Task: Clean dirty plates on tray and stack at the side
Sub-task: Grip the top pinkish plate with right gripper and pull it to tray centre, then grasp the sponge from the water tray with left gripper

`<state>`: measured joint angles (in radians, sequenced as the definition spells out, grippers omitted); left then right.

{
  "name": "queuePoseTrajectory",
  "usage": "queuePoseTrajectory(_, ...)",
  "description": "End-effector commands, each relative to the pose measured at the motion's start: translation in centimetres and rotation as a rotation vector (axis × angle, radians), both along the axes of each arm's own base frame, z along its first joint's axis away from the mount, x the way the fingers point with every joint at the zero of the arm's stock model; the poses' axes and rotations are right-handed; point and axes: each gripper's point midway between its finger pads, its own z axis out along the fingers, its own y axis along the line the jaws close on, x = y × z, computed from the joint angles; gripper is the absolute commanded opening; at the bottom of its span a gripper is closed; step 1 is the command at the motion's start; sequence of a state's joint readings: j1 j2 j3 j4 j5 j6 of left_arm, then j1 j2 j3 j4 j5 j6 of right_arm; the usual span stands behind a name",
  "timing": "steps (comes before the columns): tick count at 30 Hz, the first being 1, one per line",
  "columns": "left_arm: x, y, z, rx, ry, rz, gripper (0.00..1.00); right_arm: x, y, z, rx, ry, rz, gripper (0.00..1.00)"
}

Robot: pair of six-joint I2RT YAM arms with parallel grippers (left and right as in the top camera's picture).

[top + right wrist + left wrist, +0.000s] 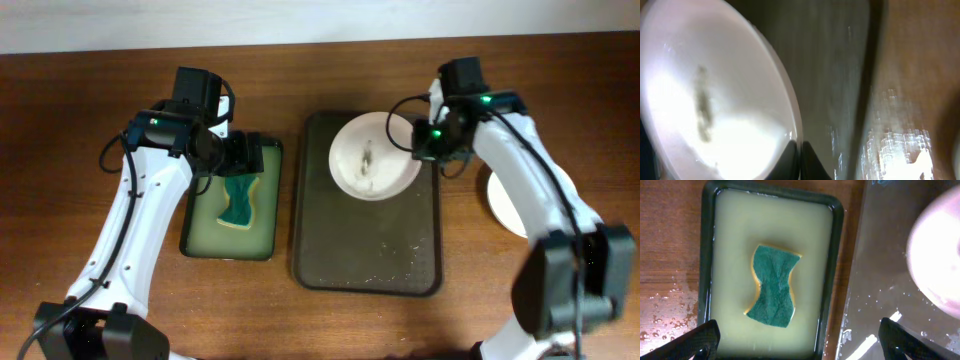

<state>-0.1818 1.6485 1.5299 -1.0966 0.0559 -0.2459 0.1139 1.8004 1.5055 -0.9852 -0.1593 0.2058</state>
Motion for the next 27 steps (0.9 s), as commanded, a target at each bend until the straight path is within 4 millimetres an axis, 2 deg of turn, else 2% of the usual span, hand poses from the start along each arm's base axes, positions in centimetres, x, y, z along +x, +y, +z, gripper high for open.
queuePoseTrajectory(1, 0.1, -0.2, 0.5, -0.01, -0.014, -0.01, 0.99, -3.7, -0.9, 1.3, -0.03, 0.094, -0.017, 0.04)
queuePoseTrajectory(2, 0.1, -0.2, 0.5, -0.01, -0.014, -0.01, 0.99, -5.1, -1.0, 0.5, -0.034, 0.152, -0.019, 0.04)
queuePoseTrajectory(4, 0.1, -0.2, 0.5, -0.01, -0.014, -0.01, 0.99, -6.5, -1.0, -1.1, -0.04, 0.207, -0.023, 0.04)
queuePoseTrajectory(5, 0.1, -0.2, 0.5, -0.009, -0.014, -0.011, 0.99, -7.4, -0.8, -2.9, -0.037, 0.244, -0.063, 0.04)
queuePoseTrajectory(9, 0.1, -0.2, 0.5, -0.011, -0.014, -0.011, 0.99, -8.5, 0.1, -7.1, 0.016, 0.27, -0.18, 0.04)
queuePoseTrajectory(11, 0.0, -0.1, 0.5, -0.009, -0.007, -0.01, 0.99, -8.7, 0.9, -8.3, 0.06, 0.267, -0.198, 0.04)
queuePoseTrajectory(12, 0.0, -0.1, 0.5, -0.009, -0.007, -0.011, 0.99, -8.6, 0.9, -8.4, 0.064, 0.264, -0.194, 0.12)
queuePoseTrajectory(13, 0.0, -0.1, 0.4, -0.004, -0.007, -0.009, 0.99, -8.4, 1.0, -8.0, 0.062, 0.248, -0.166, 0.25)
queuePoseTrajectory(15, -0.1, 0.1, 0.2, 0.003, 0.001, -0.007, 0.99, -7.7, 1.0, -6.0, 0.059, 0.181, -0.089, 0.32)
queuePoseTrajectory(16, -0.2, 0.2, -0.2, 0.017, 0.012, -0.013, 1.0, -7.4, 1.1, -4.0, 0.057, 0.116, -0.032, 0.34)
queuePoseTrajectory(18, -0.3, 0.8, -1.6, 0.054, 0.044, -0.013, 0.96, -7.3, 1.1, -0.4, 0.052, -0.001, 0.039, 0.37)
queuePoseTrajectory(20, -0.2, 1.0, -3.9, 0.076, 0.073, -0.017, 0.88, -7.6, 1.0, 2.6, 0.046, -0.105, 0.095, 0.38)
queuePoseTrajectory(21, -0.2, 1.0, -5.8, 0.08, 0.099, -0.017, 0.79, -7.9, 1.0, 4.0, 0.043, -0.152, 0.115, 0.42)
queuePoseTrajectory(23, -0.5, 1.0, -9.0, 0.087, 0.146, -0.019, 0.73, -8.5, 0.9, 5.4, 0.046, -0.187, 0.115, 0.46)
queuePoseTrajectory(24, -0.6, 0.9, -11.0, 0.084, 0.172, -0.022, 0.69, -8.8, 0.8, 5.5, 0.046, -0.186, 0.115, 0.46)
queuePoseTrajectory(25, -0.6, 0.8, -12.1, 0.082, 0.186, -0.024, 0.63, -9.0, 0.8, 5.4, 0.045, -0.177, 0.115, 0.46)
queuePoseTrajectory(26, -0.7, 0.8, -14.3, 0.084, 0.217, -0.025, 0.44, -9.2, 0.8, 5.0, 0.044, -0.157, 0.114, 0.46)
queuePoseTrajectory(27, -0.8, 0.8, -15.4, 0.088, 0.236, -0.025, 0.41, -9.3, 0.8, 4.7, 0.043, -0.143, 0.114, 0.46)
